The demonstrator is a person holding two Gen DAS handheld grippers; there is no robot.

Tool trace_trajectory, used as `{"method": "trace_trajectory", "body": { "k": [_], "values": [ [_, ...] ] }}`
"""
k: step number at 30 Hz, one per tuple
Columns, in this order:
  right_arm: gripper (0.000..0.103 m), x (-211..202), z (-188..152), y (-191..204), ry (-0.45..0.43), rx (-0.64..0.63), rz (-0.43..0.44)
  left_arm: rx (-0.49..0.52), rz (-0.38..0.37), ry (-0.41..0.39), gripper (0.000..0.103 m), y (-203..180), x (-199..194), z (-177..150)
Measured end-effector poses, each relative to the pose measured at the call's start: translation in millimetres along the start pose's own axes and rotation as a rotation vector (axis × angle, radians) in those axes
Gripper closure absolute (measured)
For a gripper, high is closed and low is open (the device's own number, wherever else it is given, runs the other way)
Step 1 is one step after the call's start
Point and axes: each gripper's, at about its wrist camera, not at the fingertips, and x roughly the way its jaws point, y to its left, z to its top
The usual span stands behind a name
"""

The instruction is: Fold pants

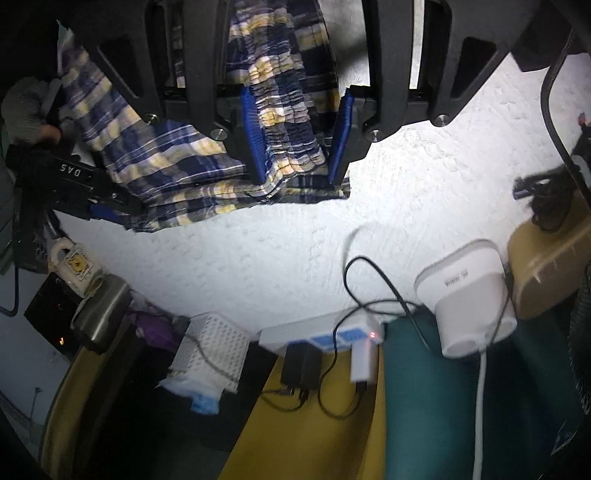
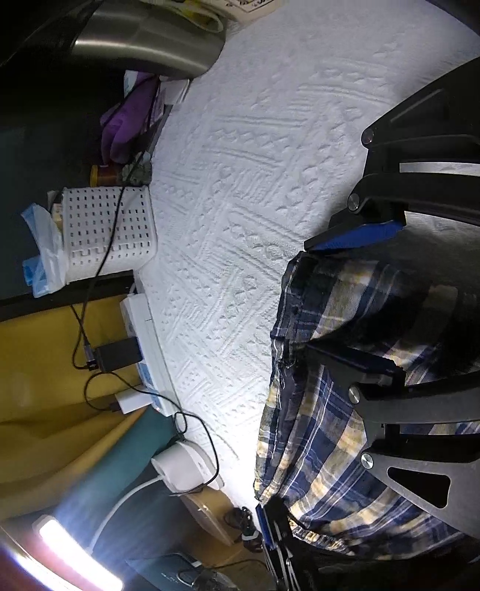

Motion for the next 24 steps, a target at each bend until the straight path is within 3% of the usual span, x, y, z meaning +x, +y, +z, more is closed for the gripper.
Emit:
{"method": "trace_trajectory", "body": {
  "k": [4,7,11,15,24],
  "values": [
    [0.045,-16.5,-2.0,3.3,-0.027,-0.016,-0.021,-0.034,-0.026,-0.037,0.055,4.5,-19.1,0.6],
    [0.034,-29.6,-4.9,2.5,-0.042,-0.015,-0.025,-0.042,-0.027,-0.053,0.043,5.9,-30.2,-3.4],
    [0.027,-44.5,-13.7,3.2,-0.045,-0.007,-0.03,-0.05,-0.054,-0.037,0.042,3.0,-37.7,-17.2],
    [0.012,-53.0,-26.4,7.9,-0.039,-0.015,-0.022,-0.066,-0.066,0.0,0.042,2.3,-36.3,-33.3],
    [0.011,-50.0,-55.1,6.6,0.013,0.01,0.012,-0.148,-0.09,0.088,0.04,16.0,-16.9,-63.4]
  ]
}}
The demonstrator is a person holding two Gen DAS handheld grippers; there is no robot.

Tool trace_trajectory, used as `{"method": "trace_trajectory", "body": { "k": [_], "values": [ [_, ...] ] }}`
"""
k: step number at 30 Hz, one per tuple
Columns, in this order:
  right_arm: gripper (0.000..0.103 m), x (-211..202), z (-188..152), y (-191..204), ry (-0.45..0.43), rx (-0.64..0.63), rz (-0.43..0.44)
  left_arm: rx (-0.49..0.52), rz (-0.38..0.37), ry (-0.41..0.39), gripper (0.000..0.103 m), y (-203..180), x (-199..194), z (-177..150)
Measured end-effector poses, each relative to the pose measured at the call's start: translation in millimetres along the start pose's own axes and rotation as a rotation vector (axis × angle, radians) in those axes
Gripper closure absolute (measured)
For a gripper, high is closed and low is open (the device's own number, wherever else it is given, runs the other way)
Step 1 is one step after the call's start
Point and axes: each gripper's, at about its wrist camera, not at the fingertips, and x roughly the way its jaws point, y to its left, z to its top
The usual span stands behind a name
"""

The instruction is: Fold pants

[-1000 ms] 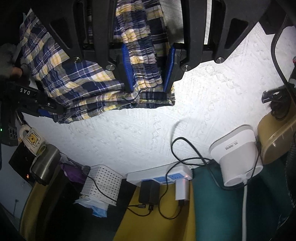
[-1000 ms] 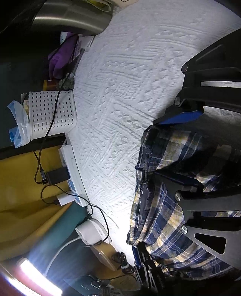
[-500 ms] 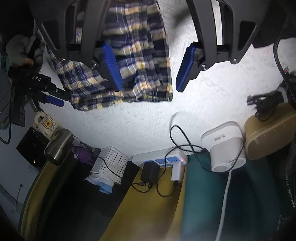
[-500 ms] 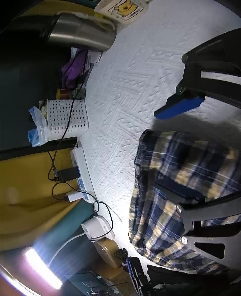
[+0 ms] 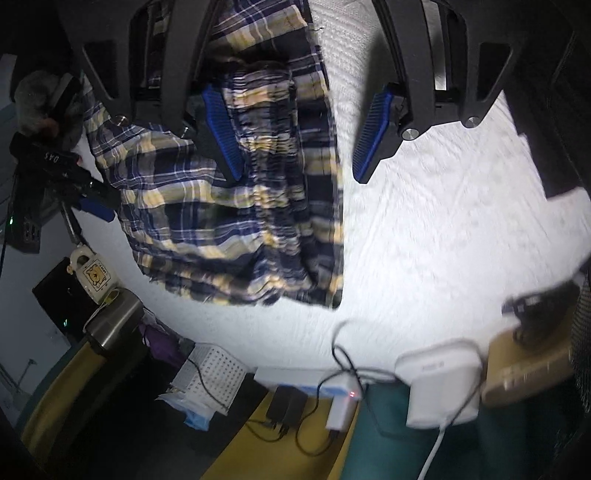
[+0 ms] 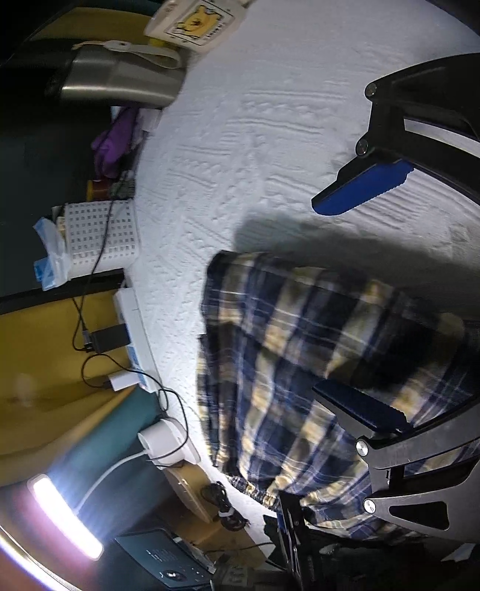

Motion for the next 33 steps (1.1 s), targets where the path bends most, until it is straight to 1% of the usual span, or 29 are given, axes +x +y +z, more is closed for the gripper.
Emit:
{"method": "trace_trajectory", "body": {
  "k": [3,6,10,13,14,15,17,20,22,23,27,30,32,33],
  "values": [
    [0.011,0.2,-3.9,-4.8,0.006,0.012,0.006,-0.007,-0.008,0.0,0.037,-0.4,0.1,1.3],
    [0.011,0.9,-3.4,-11.7,0.007,0.029,0.009,-0.006,0.002,0.001,0.033,-4.0,3.7,4.3],
    [0.011,5.0,-0.7,-15.8,0.012,0.035,0.015,0.003,-0.002,0.02,0.033,-11.3,9.4,11.9],
    [0.01,8.2,1.9,-16.4,0.015,0.03,0.023,0.039,-0.004,0.014,0.033,-17.1,12.9,15.6],
    [0.01,9.1,2.9,-16.6,0.014,0.028,0.025,0.053,0.009,0.035,0.033,-17.8,19.5,15.8],
    [0.01,10.2,4.2,-17.1,0.014,0.028,0.028,0.07,0.018,0.016,0.033,-19.2,19.7,15.8],
    [0.009,12.3,6.8,-17.7,0.015,0.029,0.031,0.08,0.031,0.019,0.032,-20.4,23.3,18.3],
    [0.009,16.3,10.9,-17.5,0.013,0.025,0.035,0.106,0.043,0.016,0.026,-22.8,28.4,20.8],
    [0.007,18.9,13.1,-17.4,0.011,0.025,0.04,0.135,0.041,0.018,0.017,-27.1,31.9,20.8],
    [0.007,20.0,14.1,-17.3,0.01,0.026,0.043,0.152,0.046,0.02,0.016,-29.9,33.7,20.6],
    [0.007,24.1,17.9,-13.2,0.017,0.016,0.075,0.184,0.055,0.011,0.016,-33.8,38.0,21.6],
    [0.007,27.4,20.2,-7.3,0.02,0.01,0.074,0.184,0.056,0.002,0.016,-33.4,38.4,21.7],
    [0.007,30.1,21.6,-2.4,0.025,0.001,0.09,0.199,0.079,-0.006,0.019,-37.0,38.6,19.9],
    [0.007,30.9,21.8,-0.3,0.026,-0.005,0.094,0.211,0.087,-0.011,0.024,-39.8,38.7,18.8]
  ]
}}
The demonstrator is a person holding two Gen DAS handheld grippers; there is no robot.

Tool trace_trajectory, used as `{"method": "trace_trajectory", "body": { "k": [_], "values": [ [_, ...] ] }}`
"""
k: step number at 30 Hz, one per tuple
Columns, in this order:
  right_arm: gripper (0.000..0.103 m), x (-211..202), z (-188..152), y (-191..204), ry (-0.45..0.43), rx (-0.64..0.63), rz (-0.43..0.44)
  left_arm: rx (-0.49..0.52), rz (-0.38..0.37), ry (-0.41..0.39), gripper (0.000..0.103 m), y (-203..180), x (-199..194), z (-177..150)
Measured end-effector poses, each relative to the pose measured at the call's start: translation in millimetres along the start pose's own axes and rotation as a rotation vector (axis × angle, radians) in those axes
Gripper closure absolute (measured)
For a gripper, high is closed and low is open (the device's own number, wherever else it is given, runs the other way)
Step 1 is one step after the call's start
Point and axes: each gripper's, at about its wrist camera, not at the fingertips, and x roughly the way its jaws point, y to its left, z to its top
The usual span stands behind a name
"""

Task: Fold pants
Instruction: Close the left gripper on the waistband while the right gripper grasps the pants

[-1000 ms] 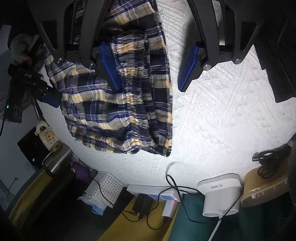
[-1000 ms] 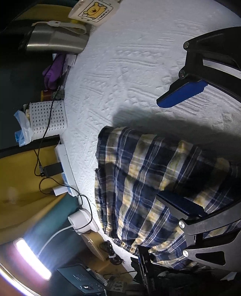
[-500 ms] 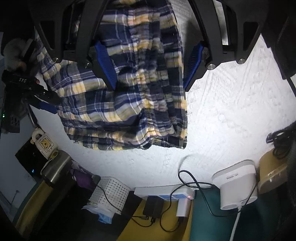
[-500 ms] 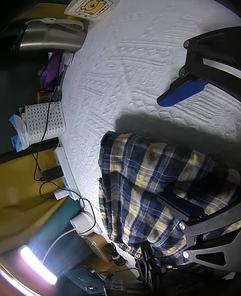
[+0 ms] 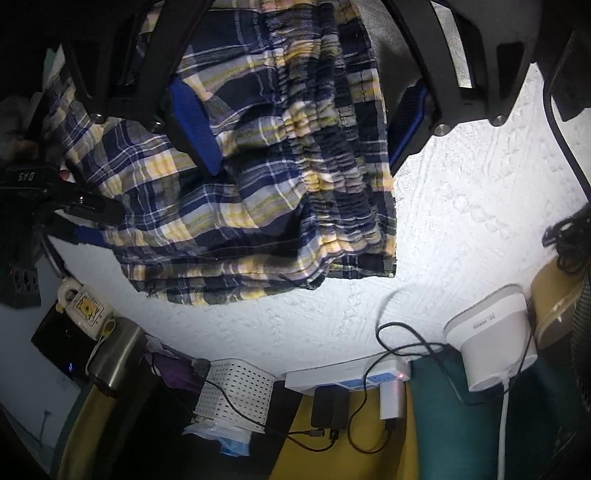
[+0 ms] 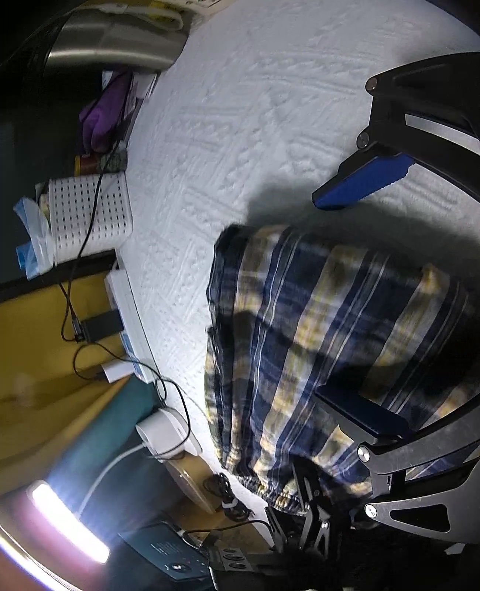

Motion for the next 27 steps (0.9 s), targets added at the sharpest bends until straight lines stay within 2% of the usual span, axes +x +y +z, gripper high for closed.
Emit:
{"method": "trace_trajectory", "body": {
  "k": [2,5,8,9,10,12,13,14,16,27],
  "values": [
    [0.008,3.4,0.6,5.7,0.009,-0.015,0.022,0.013,-0.005,-0.004,0.034,-5.7,-0.5,-0.2],
    [0.013,8.0,0.6,18.5,0.019,-0.057,0.056,0.035,0.01,-0.006,0.04,-12.6,1.0,-0.7],
    [0.018,10.7,1.6,27.6,0.023,-0.094,0.059,0.034,-0.001,-0.01,0.053,-12.4,0.3,0.0],
    [0.026,10.9,2.2,29.0,0.021,-0.098,0.068,0.031,-0.007,-0.012,0.059,-12.2,-0.1,0.3],
    [0.041,11.3,2.0,29.1,0.021,-0.1,0.07,0.034,-0.013,-0.013,0.065,-13.2,-0.2,0.1],
    [0.057,11.2,1.8,31.3,0.017,-0.103,0.065,0.059,-0.006,-0.017,0.072,-18.4,0.0,-1.0],
    [0.06,10.5,1.0,32.2,0.016,-0.109,0.065,0.07,-0.003,-0.02,0.075,-21.2,-0.1,-1.6],
    [0.066,10.3,0.1,33.2,0.015,-0.114,0.066,0.081,0.002,-0.024,0.076,-24.1,-1.0,-2.0],
    [0.07,8.2,-1.4,36.2,0.005,-0.123,0.061,0.09,0.013,-0.038,0.077,-27.7,-4.6,-2.3],
    [0.071,-37.6,-3.6,45.2,-0.112,-0.136,0.053,0.089,0.007,-0.141,0.077,-33.6,-46.2,-2.3]
  ]
}}
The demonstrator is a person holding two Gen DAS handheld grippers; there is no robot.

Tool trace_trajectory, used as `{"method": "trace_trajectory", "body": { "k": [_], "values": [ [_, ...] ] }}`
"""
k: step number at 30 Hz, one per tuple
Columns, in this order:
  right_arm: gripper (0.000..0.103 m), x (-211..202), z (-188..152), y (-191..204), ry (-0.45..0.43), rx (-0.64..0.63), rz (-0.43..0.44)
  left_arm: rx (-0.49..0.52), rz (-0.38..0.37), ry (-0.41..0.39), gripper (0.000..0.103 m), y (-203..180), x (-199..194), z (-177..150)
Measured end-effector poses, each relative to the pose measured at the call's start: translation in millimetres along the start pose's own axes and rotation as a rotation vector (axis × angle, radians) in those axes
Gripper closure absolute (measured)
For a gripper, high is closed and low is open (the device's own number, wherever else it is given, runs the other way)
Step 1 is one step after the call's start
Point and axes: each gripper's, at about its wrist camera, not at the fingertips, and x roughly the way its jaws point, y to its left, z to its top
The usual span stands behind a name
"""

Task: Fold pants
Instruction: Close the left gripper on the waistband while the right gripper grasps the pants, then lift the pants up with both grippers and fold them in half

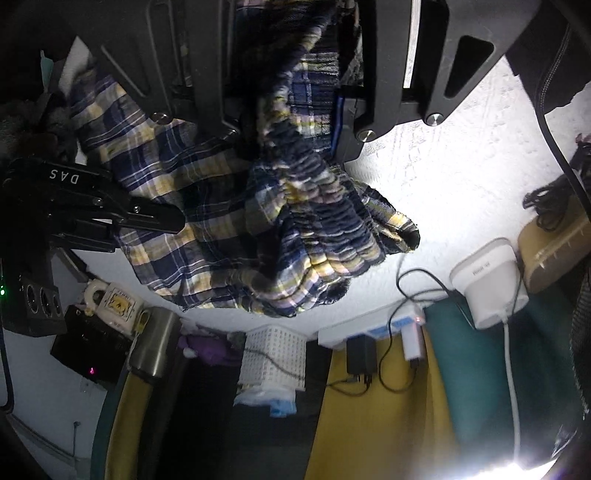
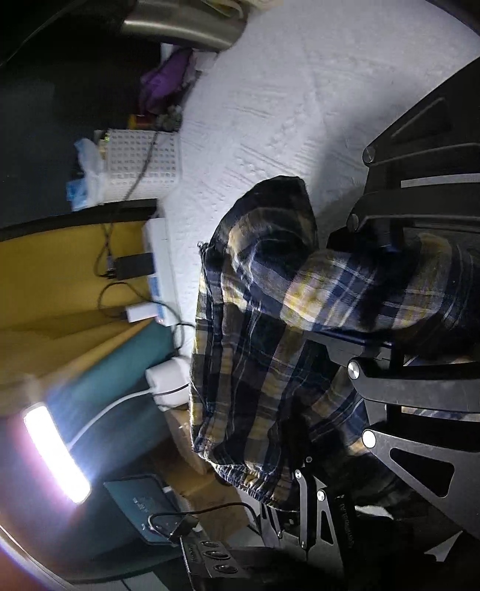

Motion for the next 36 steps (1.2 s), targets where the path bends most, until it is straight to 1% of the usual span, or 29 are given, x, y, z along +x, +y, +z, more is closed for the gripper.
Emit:
{"method": "trace_trajectory", "body": {
  "k": [6,8,19,27,36],
  "values": [
    [0.072,-29.0,0.0,12.2,-0.067,-0.021,-0.013,0.003,0.006,-0.057,0.077,-7.8,-27.0,-1.4],
    [0.074,-38.1,0.0,18.2,-0.085,-0.034,-0.016,0.013,0.008,-0.073,0.077,-11.3,-36.3,-1.4],
    [0.075,-91.4,0.3,45.4,-0.195,-0.077,-0.031,0.036,0.022,-0.188,0.077,-28.7,-94.1,-6.4],
    [0.075,-137.2,1.3,80.2,-0.292,-0.137,-0.038,0.049,0.043,-0.292,0.077,-34.5,-142.1,-11.9],
    [0.075,-177.4,3.8,128.6,-0.39,-0.218,-0.031,0.023,0.079,-0.419,0.077,-29.2,-201.4,-31.2]
  ]
}}
